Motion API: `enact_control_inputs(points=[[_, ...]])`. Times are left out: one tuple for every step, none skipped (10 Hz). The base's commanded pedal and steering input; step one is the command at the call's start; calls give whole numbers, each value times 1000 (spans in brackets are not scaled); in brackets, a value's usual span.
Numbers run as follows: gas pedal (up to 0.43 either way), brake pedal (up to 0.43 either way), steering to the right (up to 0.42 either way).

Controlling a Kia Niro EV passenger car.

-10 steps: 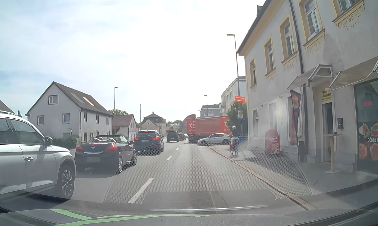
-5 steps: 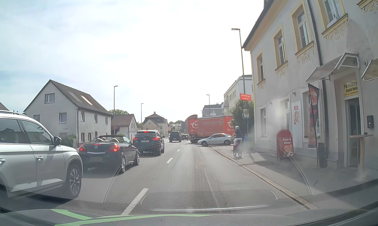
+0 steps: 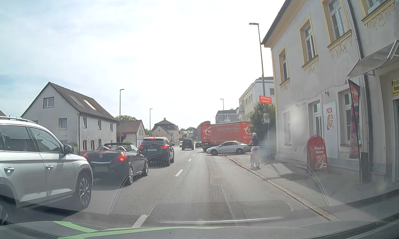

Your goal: Follow the waypoints while adhering to traffic rules and regulations

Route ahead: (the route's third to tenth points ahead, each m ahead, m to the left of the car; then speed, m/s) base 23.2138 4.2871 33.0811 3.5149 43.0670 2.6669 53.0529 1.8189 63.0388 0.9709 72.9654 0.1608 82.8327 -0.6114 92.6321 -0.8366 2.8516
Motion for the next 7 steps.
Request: enact_control_inputs(points=[[0, 159, -15], [0, 220, -12], [0, 244, -8], [0, 268, -7], [0, 268, -7], [0, 268, -7], [0, 268, -7]])
